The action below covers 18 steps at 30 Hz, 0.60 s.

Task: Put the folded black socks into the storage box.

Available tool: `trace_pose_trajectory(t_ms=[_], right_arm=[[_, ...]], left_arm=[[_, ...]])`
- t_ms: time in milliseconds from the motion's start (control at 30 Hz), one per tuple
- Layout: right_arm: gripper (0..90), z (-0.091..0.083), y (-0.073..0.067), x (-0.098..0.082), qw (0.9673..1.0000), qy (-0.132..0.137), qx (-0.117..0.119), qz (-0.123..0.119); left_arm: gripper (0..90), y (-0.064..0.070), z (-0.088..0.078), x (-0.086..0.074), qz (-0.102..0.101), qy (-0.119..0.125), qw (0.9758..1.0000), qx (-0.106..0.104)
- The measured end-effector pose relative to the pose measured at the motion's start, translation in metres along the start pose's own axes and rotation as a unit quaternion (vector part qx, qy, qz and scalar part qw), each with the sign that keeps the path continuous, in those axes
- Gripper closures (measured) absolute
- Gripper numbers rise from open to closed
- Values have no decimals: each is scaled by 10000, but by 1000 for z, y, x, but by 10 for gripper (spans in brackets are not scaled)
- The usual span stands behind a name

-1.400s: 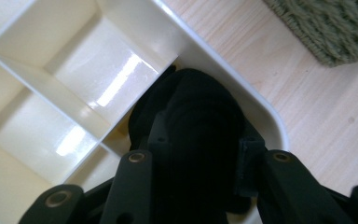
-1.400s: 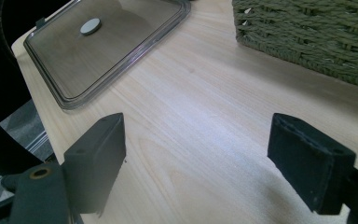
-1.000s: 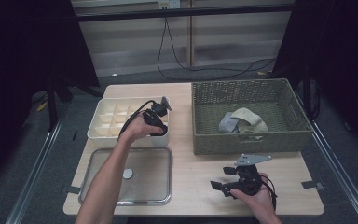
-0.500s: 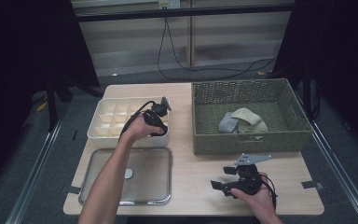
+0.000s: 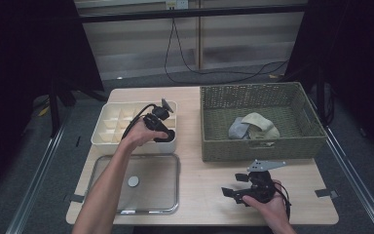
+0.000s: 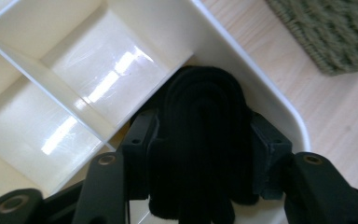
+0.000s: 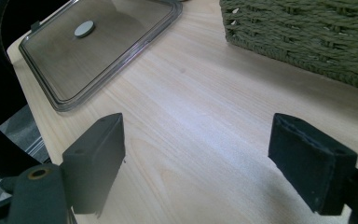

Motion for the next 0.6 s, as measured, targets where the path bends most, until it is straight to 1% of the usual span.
trace_pose_trajectory(t_ms=[67,100,167,200,233,267,300,367,400,433,467,500,533,567,600], right_arm=[[181,0,0,0,10000,-2,-6,9],[179,0,0,0,10000,10,-3,20],[177,0,0,0,10000,25,-7,34],[175,0,1,0,10000,33,-13,19],[176,-1,1,0,10000,43,-18,30],[175,-1,1,1,10000,50,-38,55],[175,-1,2,1,10000,64,-44,53],[174,-1,3,1,9999,79,-52,75],[174,-1,3,1,9999,83,-57,76],[174,-2,3,1,9999,103,-45,68],[174,-2,3,1,9999,103,-37,58],[174,-2,3,1,9999,107,-47,85],[173,-3,3,1,9999,112,-45,97],[174,-3,3,1,9999,105,-32,104],[173,-4,3,1,9999,110,-17,115]], left_arm=[[477,-1,-3,-1,63,78,9999,-31],[464,-1,-5,-2,46,175,9998,-21],[434,-2,-9,-4,23,391,9992,-88],[403,-3,-13,-5,5,505,9987,-90],[354,-4,-16,-7,-59,602,9981,-69],[302,-6,-19,-8,-102,711,9974,-4],[291,-8,-23,-10,-158,810,9966,-30],[293,-9,-29,-15,-184,1057,9941,-163],[289,-8,-31,-16,-218,1163,9929,-131],[273,-9,-33,-18,-153,1199,9926,-131],[263,-8,-36,-20,-106,1265,9918,-157],[258,-7,-38,-21,-109,1329,9910,-139],[248,-7,-40,-23,-44,1395,9902,-104],[247,-6,-42,-25,-60,1489,9888,-41],[248,-6,-45,-27,-37,1551,9879,-63]])
Point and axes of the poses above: each handheld gripper's, and its own axes: z roughly forward along the jaws, x roughly out of its top, y roughly to its right, the point moved 1 cm from there along z, roughly forward along the jaws, and after that the axes turned 12 degrees about y, right-handed, at the moved point
